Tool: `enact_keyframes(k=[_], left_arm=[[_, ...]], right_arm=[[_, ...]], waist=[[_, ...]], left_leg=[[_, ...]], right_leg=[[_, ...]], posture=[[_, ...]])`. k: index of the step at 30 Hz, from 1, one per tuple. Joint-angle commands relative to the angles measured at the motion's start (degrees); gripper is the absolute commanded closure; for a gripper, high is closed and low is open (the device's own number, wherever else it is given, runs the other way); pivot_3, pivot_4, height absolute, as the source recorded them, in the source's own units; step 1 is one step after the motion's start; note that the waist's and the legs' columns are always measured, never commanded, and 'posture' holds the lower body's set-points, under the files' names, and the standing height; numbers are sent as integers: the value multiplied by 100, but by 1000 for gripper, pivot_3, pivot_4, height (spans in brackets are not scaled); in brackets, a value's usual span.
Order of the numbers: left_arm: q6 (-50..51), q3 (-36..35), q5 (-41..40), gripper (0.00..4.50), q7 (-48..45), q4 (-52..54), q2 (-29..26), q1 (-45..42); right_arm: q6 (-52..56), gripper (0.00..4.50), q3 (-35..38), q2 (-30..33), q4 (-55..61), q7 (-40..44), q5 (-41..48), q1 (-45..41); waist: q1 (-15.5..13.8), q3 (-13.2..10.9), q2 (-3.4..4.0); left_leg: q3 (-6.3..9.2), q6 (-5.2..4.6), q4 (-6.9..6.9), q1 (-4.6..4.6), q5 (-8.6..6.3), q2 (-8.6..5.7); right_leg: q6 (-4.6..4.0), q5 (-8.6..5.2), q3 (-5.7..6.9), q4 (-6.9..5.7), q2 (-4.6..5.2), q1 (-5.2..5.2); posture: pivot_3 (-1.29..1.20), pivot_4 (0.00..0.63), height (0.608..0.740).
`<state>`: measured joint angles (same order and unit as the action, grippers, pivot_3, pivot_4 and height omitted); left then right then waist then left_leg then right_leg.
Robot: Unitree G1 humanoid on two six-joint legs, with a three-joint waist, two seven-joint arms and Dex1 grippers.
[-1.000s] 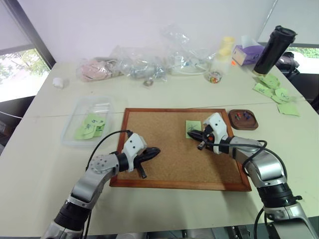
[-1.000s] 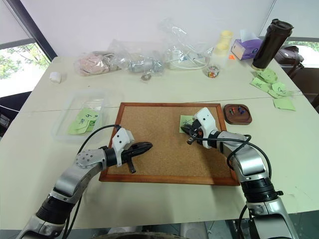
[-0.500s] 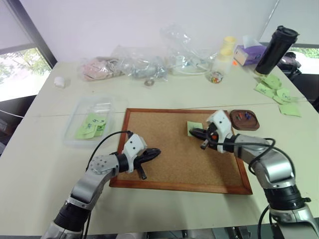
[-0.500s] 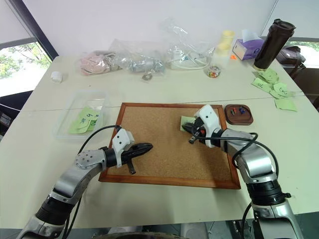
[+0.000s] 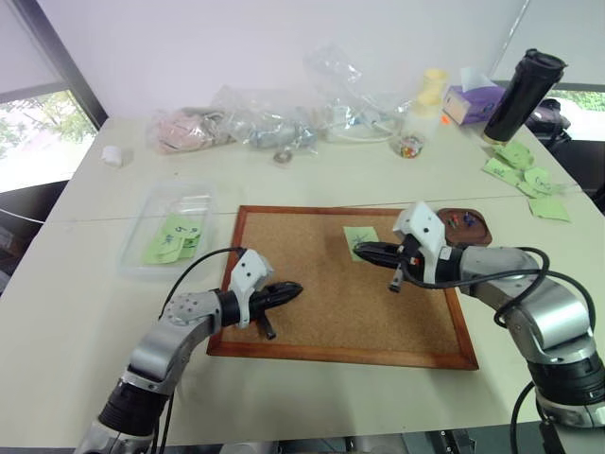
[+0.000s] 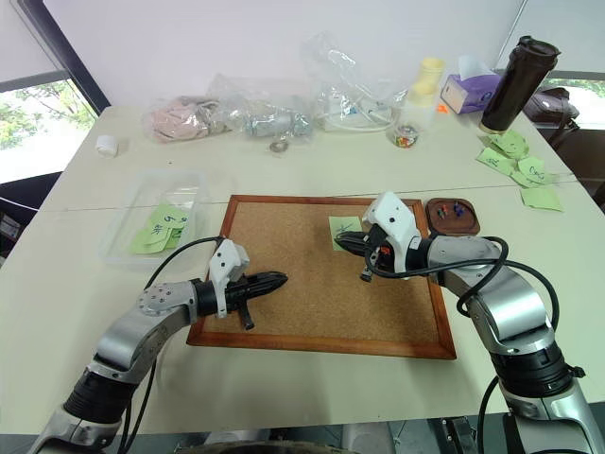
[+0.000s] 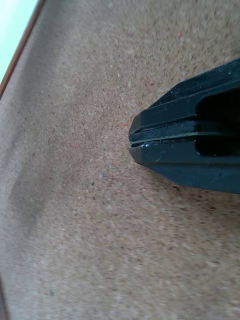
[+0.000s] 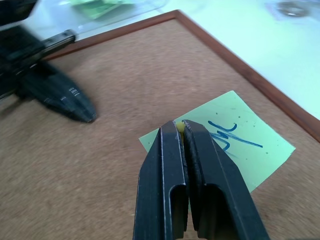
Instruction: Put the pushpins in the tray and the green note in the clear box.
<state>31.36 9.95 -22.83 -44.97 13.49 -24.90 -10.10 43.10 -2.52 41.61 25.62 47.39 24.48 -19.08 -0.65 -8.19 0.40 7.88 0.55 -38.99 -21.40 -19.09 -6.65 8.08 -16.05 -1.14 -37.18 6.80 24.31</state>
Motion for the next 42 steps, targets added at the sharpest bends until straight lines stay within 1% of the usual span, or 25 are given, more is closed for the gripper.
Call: enact_keyframes(k=[1,2,3,4,6,12,20,27,33,34,35,36,39,41,42], left_arm=[[386,-410,-518,2674,8,306,25,-370],[525,-520,-696,2124,50,327,96,-524],[625,-600,-818,1700,73,321,141,-638],[739,-692,-969,1138,126,298,225,-748],[927,-869,-1238,215,273,171,447,-932],[1574,-1248,-1997,215,609,-482,1139,-1456],[1911,-1399,-2323,215,1000,-1149,1735,-1852],[1978,-1289,-2226,215,1021,-1331,1912,-1870],[2005,-1354,-2309,215,1059,-1430,2061,-1909],[2004,-1358,-2306,722,1051,-1429,2063,-1910],[2003,-1359,-2299,969,1043,-1427,2063,-1910],[2000,-1352,-2294,1413,1027,-1421,2064,-1905],[1977,-1353,-2284,2986,1012,-1442,2078,-1903],[1942,-1333,-2254,3916,1002,-1433,2075,-1895],[1912,-1306,-2217,4489,985,-1420,2059,-1885]], right_arm=[[-207,4500,-70,153,356,169,-2,-148],[-283,4500,-122,219,407,213,-68,-173],[-337,4500,-174,255,425,237,-122,-205],[-390,4500,-226,297,456,269,-169,-229],[-483,4500,-309,354,507,325,-226,-279],[-1133,4500,-752,537,405,390,-922,-440],[-1534,4500,-928,471,289,442,-1300,-620],[-1484,4500,-880,449,414,495,-1287,-687],[-1336,4500,-839,414,532,499,-1192,-748],[-1332,4500,-841,419,538,502,-1198,-748],[-1330,4500,-842,422,542,503,-1202,-748],[-1325,4500,-841,426,553,504,-1205,-743],[-1313,4500,-851,415,556,493,-1211,-730],[-1316,4500,-851,418,550,486,-1224,-729],[-1312,4500,-845,419,547,482,-1225,-728]], waist=[[-15,-4,-7],[-20,-5,-9],[-24,-6,-10],[-20,-7,-12],[-10,-8,-13],[-9,-16,-27],[-16,-22,-38],[-9,-24,-41],[-14,-25,-42],[-14,-25,-42],[-13,-25,-42],[-11,-25,-42],[-10,-25,-42],[-14,-25,-42],[-14,-25,-42]], left_leg=[[0,0,-3,0,0,0],[1,0,-5,-2,0,-1],[2,0,-8,-3,0,-3],[4,0,-10,-5,0,-6],[4,0,-10,-4,0,-7],[5,1,-8,-4,0,-6],[6,1,-10,-5,1,-8],[6,2,-8,-4,1,-7],[5,1,-10,-5,1,-9],[5,2,-10,-5,1,-9],[5,1,-10,-5,1,-9],[5,1,-10,-5,1,-9],[5,1,-9,-5,1,-9],[5,1,-9,-5,1,-9],[5,1,-10,-5,1,-9]], right_leg=[[0,0,1,0,0,-2],[0,0,2,0,1,-2],[0,0,3,0,1,-3],[0,0,5,0,0,-2],[0,0,5,1,1,-3],[0,0,7,0,0,0],[1,0,9,-1,0,0],[1,0,9,-1,0,1],[1,0,8,0,0,1],[1,0,8,0,1,1],[1,0,8,0,1,1],[1,0,8,0,1,1],[1,0,8,0,0,1],[1,0,8,0,1,1],[1,0,8,0,1,1]], posture=[[0,150,740],[0,150,740],[0,150,740],[0,150,740],[0,150,740],[0,150,740],[0,150,740],[0,150,740],[0,150,740],[0,150,740],[0,150,740],[0,150,740],[0,150,740],[0,150,740],[0,150,740]])
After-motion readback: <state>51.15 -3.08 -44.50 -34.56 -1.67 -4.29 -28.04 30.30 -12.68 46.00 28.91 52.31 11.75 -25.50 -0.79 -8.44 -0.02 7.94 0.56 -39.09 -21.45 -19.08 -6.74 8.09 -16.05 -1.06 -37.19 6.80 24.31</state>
